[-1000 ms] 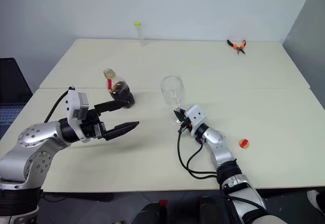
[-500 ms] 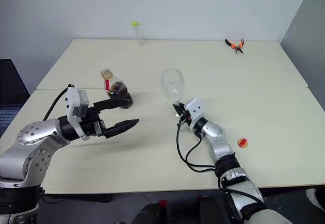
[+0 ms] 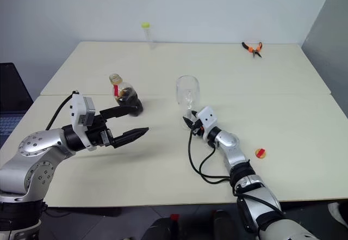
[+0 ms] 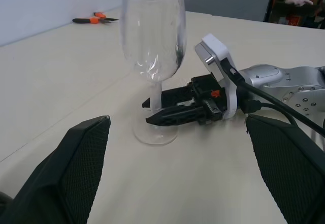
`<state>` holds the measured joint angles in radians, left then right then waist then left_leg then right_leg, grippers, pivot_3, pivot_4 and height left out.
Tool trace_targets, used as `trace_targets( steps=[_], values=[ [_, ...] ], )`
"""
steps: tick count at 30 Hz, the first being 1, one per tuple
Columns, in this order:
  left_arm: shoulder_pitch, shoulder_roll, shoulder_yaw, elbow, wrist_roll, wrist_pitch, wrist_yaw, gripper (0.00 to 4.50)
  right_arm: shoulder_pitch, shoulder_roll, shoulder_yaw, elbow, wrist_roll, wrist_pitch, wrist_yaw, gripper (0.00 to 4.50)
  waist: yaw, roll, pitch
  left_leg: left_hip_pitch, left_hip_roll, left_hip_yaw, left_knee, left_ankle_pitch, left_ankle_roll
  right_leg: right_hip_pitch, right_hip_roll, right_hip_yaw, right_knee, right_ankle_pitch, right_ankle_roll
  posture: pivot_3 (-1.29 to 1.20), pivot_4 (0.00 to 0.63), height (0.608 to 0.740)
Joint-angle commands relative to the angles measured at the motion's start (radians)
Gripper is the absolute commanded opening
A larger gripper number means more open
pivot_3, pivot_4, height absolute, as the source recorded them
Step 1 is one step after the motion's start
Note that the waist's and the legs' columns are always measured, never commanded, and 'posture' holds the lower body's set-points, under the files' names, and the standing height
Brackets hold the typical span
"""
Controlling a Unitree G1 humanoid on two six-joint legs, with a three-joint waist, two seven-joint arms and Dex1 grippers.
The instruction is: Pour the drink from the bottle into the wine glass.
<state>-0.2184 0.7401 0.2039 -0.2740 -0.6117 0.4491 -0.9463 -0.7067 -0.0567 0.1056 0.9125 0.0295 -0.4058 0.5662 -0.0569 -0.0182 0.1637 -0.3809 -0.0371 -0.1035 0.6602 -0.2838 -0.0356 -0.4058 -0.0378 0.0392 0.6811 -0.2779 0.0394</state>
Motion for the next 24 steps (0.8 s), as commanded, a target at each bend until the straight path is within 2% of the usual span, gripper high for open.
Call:
trace_targets(
  steps=[1, 5, 12, 20, 24],
  values=[
    [-0.009, 0.002, 0.024, -0.014, 0.000, -0.021, 0.005, 4.50, 0.006, -0.005, -0.003, -0.023, -0.013, -0.009, -0.014, 3.12, 0.000, 0.000, 0.000, 0.000, 0.000, 0.000, 0.000, 0.000, 0.000, 0.000, 0.000, 0.000, 0.000, 0.000, 0.000, 0.00, 0.150, 0.740],
    [-0.008, -0.004, 0.024, -0.006, 0.007, -0.032, 0.010, 4.50, 0.033, -0.020, 0.003, -0.064, -0.029, -0.005, -0.020, 4.47, 0.000, 0.000, 0.000, 0.000, 0.000, 0.000, 0.000, 0.000, 0.000, 0.000, 0.000, 0.000, 0.000, 0.000, 0.000, 0.00, 0.150, 0.740],
    [-0.001, -0.020, 0.033, 0.001, 0.017, -0.057, 0.036, 4.50, 0.111, -0.053, -0.006, -0.238, 0.000, 0.086, 0.003, 4.47, 0.001, 0.000, 0.000, 0.000, 0.000, 0.000, 0.000, 0.000, 0.000, 0.000, 0.000, 0.000, 0.000, 0.000, 0.000, 0.00, 0.150, 0.740],
    [0.006, -0.022, 0.044, -0.039, 0.000, -0.053, 0.057, 4.50, 0.287, -0.145, 0.011, -0.686, 0.040, 0.456, 0.046, 4.47, 0.005, 0.000, 0.000, -0.001, 0.001, -0.001, 0.000, -0.002, 0.004, 0.000, -0.001, 0.000, 0.000, 0.000, 0.000, 0.00, 0.150, 0.740],
    [0.029, -0.028, 0.049, -0.058, -0.006, -0.050, 0.066, 4.50, 0.377, -0.230, 0.016, -0.867, 0.033, 0.558, 0.064, 4.47, 0.010, 0.000, 0.000, -0.001, 0.000, -0.001, 0.000, -0.002, 0.004, 0.000, -0.001, 0.000, 0.000, 0.000, 0.000, 0.00, 0.150, 0.740]
  ],
)
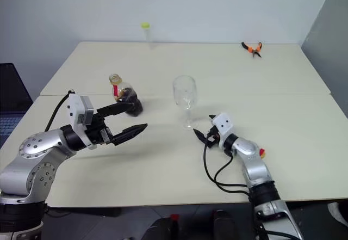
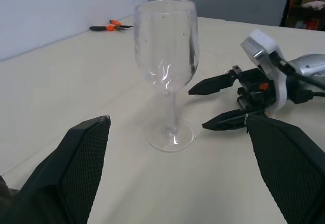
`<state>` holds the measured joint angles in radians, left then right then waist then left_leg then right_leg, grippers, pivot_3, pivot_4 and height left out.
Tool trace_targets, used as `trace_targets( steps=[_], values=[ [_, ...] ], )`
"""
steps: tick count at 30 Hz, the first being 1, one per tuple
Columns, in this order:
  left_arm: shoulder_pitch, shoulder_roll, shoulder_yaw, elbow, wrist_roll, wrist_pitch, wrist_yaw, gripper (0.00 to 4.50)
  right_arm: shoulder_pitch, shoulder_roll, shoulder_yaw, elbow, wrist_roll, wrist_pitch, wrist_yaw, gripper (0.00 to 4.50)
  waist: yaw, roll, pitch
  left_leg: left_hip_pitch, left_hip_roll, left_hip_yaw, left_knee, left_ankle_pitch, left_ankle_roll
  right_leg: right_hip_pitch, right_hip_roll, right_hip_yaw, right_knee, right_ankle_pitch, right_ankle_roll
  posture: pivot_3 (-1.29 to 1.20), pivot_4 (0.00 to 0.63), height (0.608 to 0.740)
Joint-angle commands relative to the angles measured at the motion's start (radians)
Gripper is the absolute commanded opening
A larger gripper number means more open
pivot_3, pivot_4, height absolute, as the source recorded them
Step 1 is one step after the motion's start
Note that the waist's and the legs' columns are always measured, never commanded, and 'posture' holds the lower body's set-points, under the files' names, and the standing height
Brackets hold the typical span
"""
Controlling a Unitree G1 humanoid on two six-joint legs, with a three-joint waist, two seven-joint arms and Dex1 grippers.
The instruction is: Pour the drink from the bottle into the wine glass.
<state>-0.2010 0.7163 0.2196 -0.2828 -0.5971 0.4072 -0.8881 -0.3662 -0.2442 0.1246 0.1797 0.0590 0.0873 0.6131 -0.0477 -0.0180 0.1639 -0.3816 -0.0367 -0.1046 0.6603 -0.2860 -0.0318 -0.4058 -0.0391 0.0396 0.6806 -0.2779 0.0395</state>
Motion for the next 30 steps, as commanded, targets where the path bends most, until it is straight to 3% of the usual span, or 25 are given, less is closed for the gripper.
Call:
trace_targets(
  steps=[1, 9, 16, 22, 30],
  values=[
    [0.020, -0.006, 0.036, -0.054, -0.021, -0.007, 0.012, 4.50, 0.059, -0.060, -0.014, -0.184, 0.016, 0.091, 0.015, 4.47, 0.002, 0.000, 0.000, 0.000, 0.000, 0.000, 0.000, 0.000, 0.000, 0.000, 0.000, 0.000, 0.000, 0.000, 0.000, 0.00, 0.150, 0.740],
    [0.062, -0.036, 0.049, -0.056, 0.004, -0.030, 0.068, 4.50, 0.188, -0.169, -0.088, -0.525, 0.161, 0.298, 0.048, 4.47, 0.009, 0.000, 0.000, 0.000, 0.000, -0.001, 0.000, 0.000, 0.000, 0.001, 0.000, 0.000, 0.000, 0.000, 0.000, 0.00, 0.150, 0.740],
    [0.178, -0.095, 0.135, -0.046, 0.066, -0.093, 0.191, 4.50, 0.223, -0.256, -0.183, -0.774, 0.356, 0.451, 0.075, 4.47, 0.013, 0.000, 0.000, 0.000, 0.001, -0.001, 0.000, 0.000, 0.000, 0.001, -0.001, 0.000, -0.001, 0.000, 0.000, 0.00, 0.150, 0.740],
    [0.176, -0.180, 0.202, 0.064, 0.205, -0.169, 0.419, 4.50, 0.170, -0.291, -0.165, -0.852, 0.418, 0.508, 0.064, 4.47, 0.020, 0.000, 0.000, 0.000, 0.001, -0.002, 0.001, 0.000, 0.000, 0.002, -0.001, 0.000, -0.001, 0.000, 0.000, 0.00, 0.150, 0.740],
    [0.090, -0.208, 0.132, 0.164, 0.295, -0.117, 0.526, 4.50, 0.096, -0.304, -0.153, -0.890, 0.493, 0.573, 0.055, 4.47, 0.023, -0.001, 0.000, -0.001, -0.001, -0.002, 0.001, 0.000, 0.000, 0.002, -0.001, -0.002, -0.001, 0.000, 0.000, 0.00, 0.150, 0.740]
  ],
)
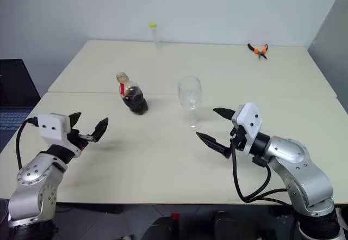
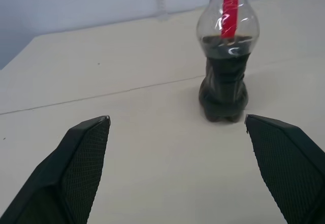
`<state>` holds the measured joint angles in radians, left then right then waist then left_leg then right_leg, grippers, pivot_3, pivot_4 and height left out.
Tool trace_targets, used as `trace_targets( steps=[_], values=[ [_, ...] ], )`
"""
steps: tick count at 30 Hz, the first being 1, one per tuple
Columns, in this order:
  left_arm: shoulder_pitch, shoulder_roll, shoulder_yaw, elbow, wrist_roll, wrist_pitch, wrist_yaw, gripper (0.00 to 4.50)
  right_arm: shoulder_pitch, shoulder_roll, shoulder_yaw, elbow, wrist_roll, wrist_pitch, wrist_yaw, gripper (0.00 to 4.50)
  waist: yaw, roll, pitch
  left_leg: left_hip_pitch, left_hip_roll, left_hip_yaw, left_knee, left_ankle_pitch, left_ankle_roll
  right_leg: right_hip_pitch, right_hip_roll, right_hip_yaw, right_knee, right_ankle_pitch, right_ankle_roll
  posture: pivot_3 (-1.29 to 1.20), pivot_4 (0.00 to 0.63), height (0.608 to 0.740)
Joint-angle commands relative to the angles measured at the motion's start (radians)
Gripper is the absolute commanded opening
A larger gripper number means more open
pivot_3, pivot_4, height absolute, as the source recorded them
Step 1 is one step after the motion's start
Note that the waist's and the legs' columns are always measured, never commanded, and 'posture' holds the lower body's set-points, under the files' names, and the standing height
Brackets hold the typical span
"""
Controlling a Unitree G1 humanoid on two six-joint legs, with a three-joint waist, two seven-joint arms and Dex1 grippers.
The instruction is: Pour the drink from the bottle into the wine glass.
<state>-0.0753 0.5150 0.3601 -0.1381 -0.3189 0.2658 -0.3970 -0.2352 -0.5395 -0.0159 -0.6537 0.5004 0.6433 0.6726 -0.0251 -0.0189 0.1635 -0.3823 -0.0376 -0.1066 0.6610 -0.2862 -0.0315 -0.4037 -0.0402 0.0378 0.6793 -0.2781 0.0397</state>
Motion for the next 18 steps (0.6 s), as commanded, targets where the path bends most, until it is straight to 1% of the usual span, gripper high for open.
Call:
trace_targets(
  steps=[1, 5, 8, 13, 18],
  values=[
    [-0.057, -0.011, -0.020, 0.047, 0.017, 0.013, 0.026, 4.50, -0.040, -0.013, -0.009, -0.064, 0.065, 0.027, 0.000, 4.47, 0.000, 0.000, 0.000, 0.000, 0.000, 0.000, 0.000, 0.000, 0.000, 0.000, 0.000, 0.000, 0.000, 0.000, 0.000, 0.00, 0.150, 0.740],
    [-0.160, -0.019, -0.067, 0.168, 0.028, -0.025, -0.011, 4.50, -0.041, -0.040, 0.002, -0.082, 0.095, 0.044, 0.022, 4.47, 0.000, 0.000, 0.000, 0.000, 0.000, 0.000, 0.000, 0.000, 0.000, 0.000, 0.000, -0.001, 0.000, 0.000, 0.000, 0.00, 0.150, 0.740],
    [-0.232, -0.013, -0.097, 0.270, 0.026, -0.047, -0.070, 4.50, -0.049, -0.047, 0.004, -0.091, 0.120, 0.051, 0.022, 4.47, -0.001, 0.000, 0.000, 0.000, -0.001, 0.000, 0.000, 0.000, 0.000, 0.000, 0.000, -0.002, 0.000, 0.000, 0.000, 0.00, 0.150, 0.740],
    [-0.368, -0.001, -0.169, 0.458, 0.077, -0.111, -0.154, 4.50, -0.068, -0.067, 0.019, -0.129, 0.158, 0.057, 0.036, 4.47, -0.001, 0.000, 0.000, 0.000, -0.001, 0.000, 0.000, 0.000, 0.000, -0.001, 0.001, -0.003, 0.001, 0.000, 0.000, 0.00, 0.150, 0.740],
    [-0.480, 0.001, -0.194, 0.614, 0.113, -0.193, -0.179, 4.50, -0.075, -0.084, 0.028, -0.136, 0.169, 0.052, 0.030, 4.47, -0.002, -0.001, 0.000, 0.000, -0.001, 0.000, 0.000, 0.000, 0.000, -0.001, 0.001, -0.003, 0.000, 0.000, 0.000, 0.00, 0.150, 0.740]
  ],
)
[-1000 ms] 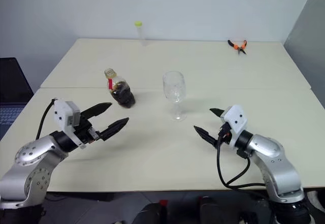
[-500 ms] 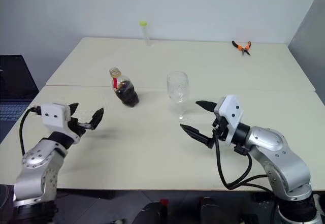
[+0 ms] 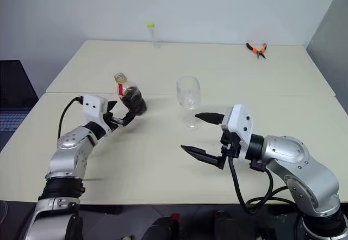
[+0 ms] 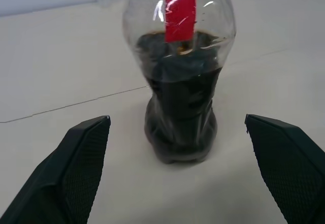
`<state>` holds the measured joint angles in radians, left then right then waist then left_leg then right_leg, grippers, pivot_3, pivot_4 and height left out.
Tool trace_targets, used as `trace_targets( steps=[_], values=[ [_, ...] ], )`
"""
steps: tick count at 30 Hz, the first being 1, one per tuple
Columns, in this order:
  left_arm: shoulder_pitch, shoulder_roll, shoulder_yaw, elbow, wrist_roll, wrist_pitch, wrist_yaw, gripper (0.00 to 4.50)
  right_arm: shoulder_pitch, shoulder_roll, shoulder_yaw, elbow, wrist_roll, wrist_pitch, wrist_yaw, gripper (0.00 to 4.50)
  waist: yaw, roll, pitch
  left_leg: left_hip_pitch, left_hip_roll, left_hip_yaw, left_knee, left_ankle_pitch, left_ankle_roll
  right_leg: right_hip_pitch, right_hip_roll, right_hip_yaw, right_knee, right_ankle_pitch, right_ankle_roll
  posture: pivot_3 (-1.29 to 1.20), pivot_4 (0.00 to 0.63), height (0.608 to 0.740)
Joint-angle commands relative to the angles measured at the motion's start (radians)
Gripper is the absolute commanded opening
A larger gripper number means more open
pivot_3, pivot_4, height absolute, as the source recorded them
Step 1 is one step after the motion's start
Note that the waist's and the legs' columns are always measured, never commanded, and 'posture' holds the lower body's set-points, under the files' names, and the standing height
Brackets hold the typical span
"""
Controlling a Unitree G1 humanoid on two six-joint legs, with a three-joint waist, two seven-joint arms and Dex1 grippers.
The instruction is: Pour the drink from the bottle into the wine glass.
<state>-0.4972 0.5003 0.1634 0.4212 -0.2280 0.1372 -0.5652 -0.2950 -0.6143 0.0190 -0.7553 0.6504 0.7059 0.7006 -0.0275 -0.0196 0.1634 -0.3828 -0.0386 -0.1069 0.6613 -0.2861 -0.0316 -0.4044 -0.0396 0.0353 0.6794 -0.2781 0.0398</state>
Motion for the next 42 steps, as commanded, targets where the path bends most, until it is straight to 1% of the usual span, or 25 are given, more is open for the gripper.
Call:
trace_targets(
  steps=[1, 8, 13, 24, 27, 31, 34, 36, 37, 38, 42],
  values=[
    [-0.073, 0.015, 0.003, 0.079, 0.026, -0.080, -0.012, 4.50, -0.015, -0.011, -0.006, -0.033, 0.019, -0.013, 0.001, 4.47, 0.000, 0.000, 0.000, 0.000, 0.000, 0.000, 0.000, 0.000, 0.000, 0.000, 0.000, 0.000, 0.000, 0.000, 0.000, 0.00, 0.150, 0.740],
    [-0.179, -0.010, 0.004, 0.270, 0.059, -0.190, 0.016, 4.50, -0.017, -0.016, 0.000, -0.024, 0.010, -0.025, 0.003, 4.47, 0.000, 0.000, 0.000, 0.000, 0.000, 0.000, 0.000, 0.000, 0.000, 0.000, 0.000, 0.000, 0.000, 0.000, 0.000, 0.00, 0.150, 0.740],
    [-0.203, -0.036, -0.003, 0.321, 0.061, -0.230, 0.002, 4.50, -0.033, -0.013, 0.003, -0.010, 0.007, -0.028, 0.004, 4.47, 0.000, 0.000, 0.000, 0.000, 0.000, 0.000, 0.001, 0.000, 0.000, 0.000, 0.000, 0.000, 0.000, 0.000, 0.000, 0.00, 0.150, 0.740],
    [-0.278, -0.050, 0.002, 0.464, 0.066, -0.294, 0.007, 4.50, -0.029, -0.015, 0.011, 0.002, -0.002, -0.036, 0.002, 4.47, 0.000, 0.000, 0.000, -0.001, -0.001, -0.001, 0.001, 0.000, 0.000, -0.001, 0.000, -0.001, 0.001, 0.000, 0.000, 0.00, 0.150, 0.740],
    [-0.291, -0.056, 0.004, 0.492, 0.063, -0.303, -0.002, 3.87, -0.031, -0.011, 0.012, 0.004, -0.004, -0.037, -0.005, 4.50, 0.000, 0.000, 0.000, -0.001, -0.001, -0.001, 0.001, 0.000, 0.000, -0.001, 0.000, -0.001, 0.001, 0.000, 0.000, 0.00, 0.150, 0.740],
    [-0.302, -0.064, 0.008, 0.512, 0.057, -0.311, -0.015, 2.59, -0.034, -0.006, 0.014, 0.005, -0.007, -0.041, -0.013, 4.50, 0.000, 0.000, 0.000, -0.001, -0.001, -0.001, 0.001, 0.000, 0.000, -0.001, 0.000, -0.001, 0.001, 0.000, 0.000, 0.00, 0.150, 0.740],
    [-0.307, -0.068, 0.006, 0.511, 0.061, -0.323, -0.026, 1.56, -0.036, -0.002, 0.017, 0.007, -0.017, -0.052, -0.019, 4.50, -0.001, 0.000, 0.000, -0.001, -0.001, -0.001, 0.001, 0.000, 0.000, -0.001, 0.000, -0.001, 0.001, 0.000, 0.000, 0.00, 0.150, 0.740],
    [-0.306, -0.067, 0.007, 0.500, 0.059, -0.328, -0.033, 1.06, -0.039, 0.008, 0.017, 0.010, -0.030, -0.067, -0.031, 4.50, 0.000, -0.001, 0.000, -0.001, -0.001, -0.001, 0.001, 0.000, 0.000, -0.001, 0.000, -0.001, 0.001, 0.000, 0.000, 0.00, 0.150, 0.740],
    [-0.304, -0.065, 0.006, 0.490, 0.058, -0.331, -0.037, 0.91, -0.040, 0.013, 0.016, 0.012, -0.036, -0.074, -0.037, 4.50, -0.001, -0.001, 0.000, -0.001, -0.001, -0.001, 0.001, 0.000, 0.000, -0.001, 0.000, -0.001, 0.001, 0.000, 0.000, 0.00, 0.150, 0.740],
    [-0.300, -0.065, 0.008, 0.472, 0.054, -0.330, -0.043, 0.85, -0.040, 0.019, 0.015, 0.013, -0.042, -0.081, -0.045, 4.50, -0.001, -0.001, 0.000, -0.001, -0.001, -0.001, 0.001, 0.000, 0.000, -0.001, 0.000, -0.001, 0.001, 0.000, 0.000, 0.00, 0.150, 0.740],
    [-0.274, -0.057, 0.008, 0.374, 0.047, -0.310, -0.062, 0.77, -0.044, 0.043, 0.005, 0.012, -0.055, -0.095, -0.075, 4.50, -0.001, -0.001, 0.000, -0.002, -0.001, -0.001, 0.001, 0.000, 0.000, -0.001, 0.000, -0.001, 0.001, 0.000, 0.000, 0.00, 0.150, 0.740]
  ],
)
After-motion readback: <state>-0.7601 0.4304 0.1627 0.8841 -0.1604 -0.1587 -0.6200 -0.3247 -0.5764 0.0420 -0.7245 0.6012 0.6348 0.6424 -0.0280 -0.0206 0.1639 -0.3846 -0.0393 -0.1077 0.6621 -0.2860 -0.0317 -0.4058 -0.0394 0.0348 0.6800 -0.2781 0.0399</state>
